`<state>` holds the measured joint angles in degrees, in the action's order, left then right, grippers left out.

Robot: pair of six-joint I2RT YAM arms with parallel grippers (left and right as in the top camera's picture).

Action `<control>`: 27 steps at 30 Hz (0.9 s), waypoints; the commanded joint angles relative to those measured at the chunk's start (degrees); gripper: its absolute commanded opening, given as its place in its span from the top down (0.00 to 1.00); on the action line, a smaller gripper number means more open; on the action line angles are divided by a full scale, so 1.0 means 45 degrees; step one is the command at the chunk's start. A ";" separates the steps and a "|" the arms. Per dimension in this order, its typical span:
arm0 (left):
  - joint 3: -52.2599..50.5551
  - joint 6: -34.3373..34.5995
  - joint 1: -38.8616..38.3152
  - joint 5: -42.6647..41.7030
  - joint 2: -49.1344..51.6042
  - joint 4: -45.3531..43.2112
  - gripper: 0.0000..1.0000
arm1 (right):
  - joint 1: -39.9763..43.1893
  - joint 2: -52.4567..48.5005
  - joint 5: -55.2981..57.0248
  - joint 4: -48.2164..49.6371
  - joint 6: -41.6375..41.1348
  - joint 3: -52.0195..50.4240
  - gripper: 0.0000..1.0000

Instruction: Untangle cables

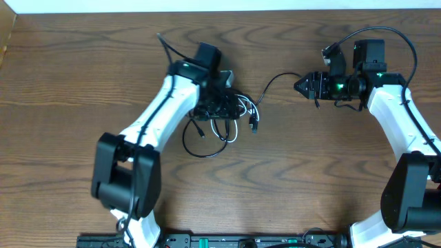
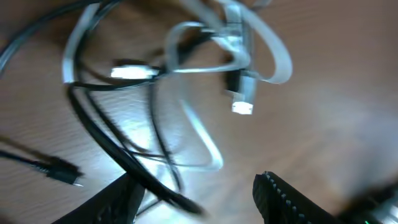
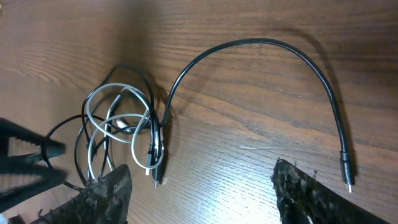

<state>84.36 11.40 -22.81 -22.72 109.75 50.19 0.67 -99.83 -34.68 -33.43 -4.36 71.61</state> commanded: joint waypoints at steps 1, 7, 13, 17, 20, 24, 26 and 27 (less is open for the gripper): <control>0.0296 0.1214 -0.0311 0.1865 0.0923 -0.0335 0.47 | -0.0087 0.0097 0.0015 -0.0034 -0.0117 -0.0010 0.31; 0.0597 0.1209 -0.0466 0.1996 0.1001 -0.0491 0.92 | -0.0092 0.0097 0.0005 -0.0112 -0.0306 -0.0010 0.31; 0.1744 0.1209 -0.0486 0.2200 -0.1496 -0.0427 0.92 | -0.0554 0.0097 -0.0087 0.0029 -0.0316 -0.0010 0.31; 0.1787 0.1209 -0.0534 0.2035 -0.3721 -0.1209 0.93 | -0.1205 0.0097 -0.0092 0.0447 -0.0656 -0.0010 0.30; 0.1787 0.1209 -0.0534 0.1855 -0.4954 -0.1423 0.93 | -0.1719 0.0097 -0.0228 0.1069 -0.1088 -0.0010 0.30; 0.1787 0.1209 -0.0520 0.1860 -0.5848 -0.1481 0.92 | -0.2093 0.0097 -0.1263 0.1943 -0.1360 -0.0010 0.29; 0.1787 0.1209 -0.0520 0.1865 -0.6101 -0.1681 0.93 | -0.2244 0.0097 -0.1923 0.2463 -0.1656 -0.0010 0.29; 0.1787 0.1205 -0.0520 0.1865 -0.6212 -0.1865 0.93 | -0.2341 0.0097 -0.2186 0.2667 -0.1744 -0.0010 0.29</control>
<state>92.47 16.56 -25.04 -14.04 82.13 43.07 -8.80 -99.83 -38.52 -23.07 -9.50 71.57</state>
